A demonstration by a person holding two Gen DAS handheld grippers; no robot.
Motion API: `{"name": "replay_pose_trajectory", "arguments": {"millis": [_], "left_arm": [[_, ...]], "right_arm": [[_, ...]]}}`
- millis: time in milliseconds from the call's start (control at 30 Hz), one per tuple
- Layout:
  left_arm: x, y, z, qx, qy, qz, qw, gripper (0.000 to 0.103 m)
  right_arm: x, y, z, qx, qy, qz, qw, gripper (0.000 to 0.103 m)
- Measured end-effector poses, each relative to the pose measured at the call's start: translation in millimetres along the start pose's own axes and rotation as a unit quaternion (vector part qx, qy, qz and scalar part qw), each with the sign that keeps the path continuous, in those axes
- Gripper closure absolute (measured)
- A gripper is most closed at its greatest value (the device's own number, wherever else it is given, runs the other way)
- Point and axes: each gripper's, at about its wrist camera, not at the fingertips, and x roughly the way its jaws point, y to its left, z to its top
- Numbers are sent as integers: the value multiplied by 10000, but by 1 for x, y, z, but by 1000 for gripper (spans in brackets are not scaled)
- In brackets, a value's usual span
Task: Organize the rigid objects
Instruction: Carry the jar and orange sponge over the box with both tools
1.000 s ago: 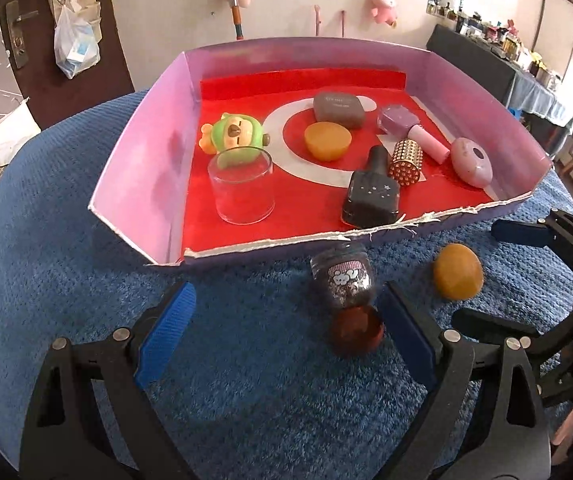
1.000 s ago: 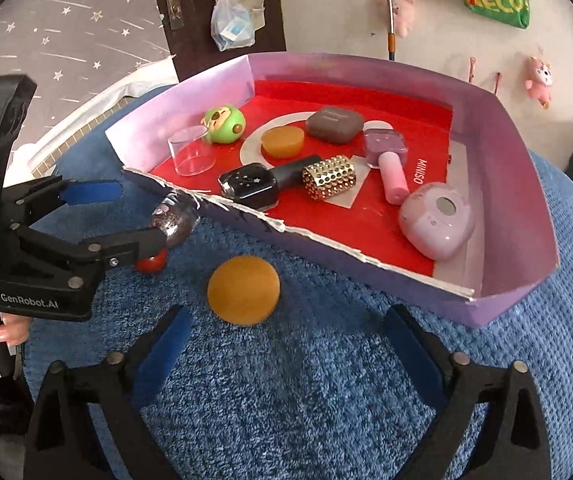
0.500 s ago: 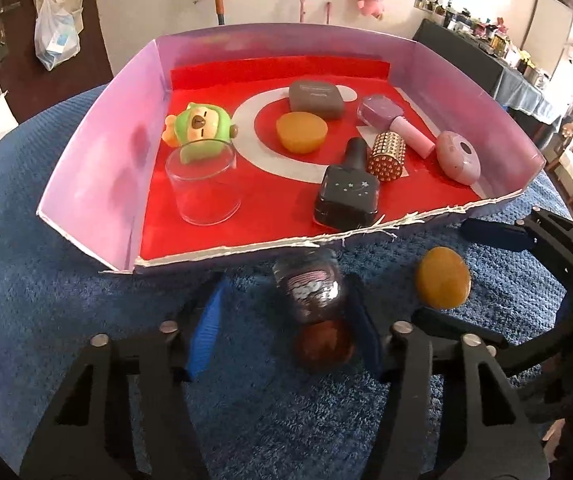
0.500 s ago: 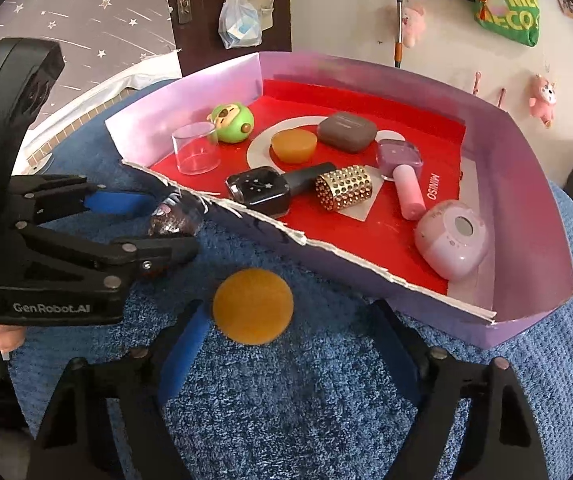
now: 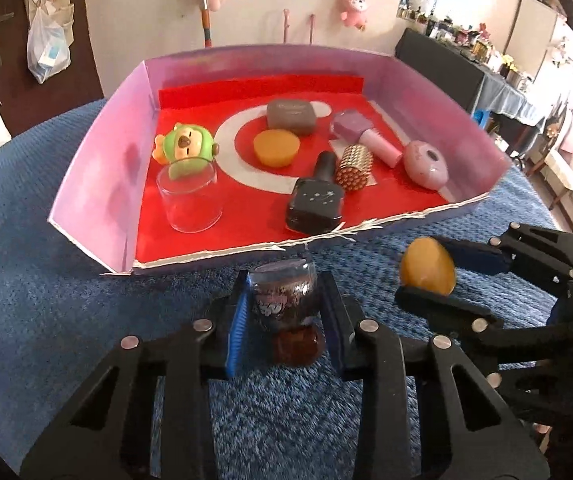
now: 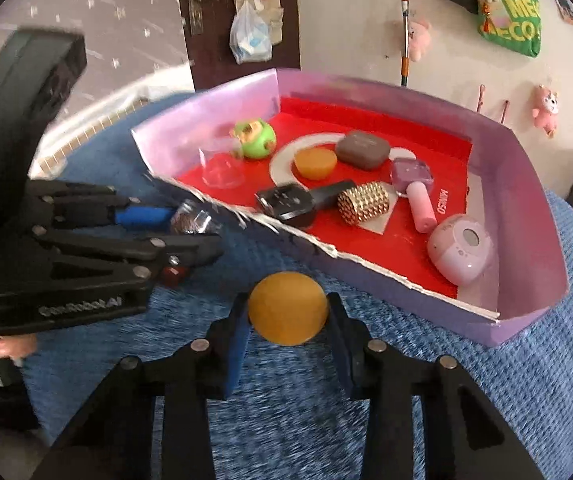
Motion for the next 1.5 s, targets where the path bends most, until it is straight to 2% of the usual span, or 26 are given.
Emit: {"name": "replay_pose_trajectory", "arguments": {"millis": [200,700,833,1000,1167,1367,1500], "left_arm": [[-11,-4,-2,59,-122,-66,9999,73],[-39,-9,-1,93,-383,-172,9991,73],[-52,-6,15,135,-482,-280,9984,73],[-59,4,60,246,-578,-186,9979,73],[-38,10,107,396,-279,-198,9986,73],[17,21,150,436,361,-73,9984,73],[54,33,168,323,786,-95,9963,73]], "right_arm": [[-29,7,6,87,-436,-91,9990,63],[-42,7,7,196,-592,-211,9978,63],[-51,2,14,232,-698,-279,9969,63],[-57,-21,42,366,-799,-317,9956,63],[-46,-47,85,441,-725,-455,9954,63],[-1,-85,130,600,-199,-713,9954,63],[33,-108,146,782,199,-719,9941,63]]}}
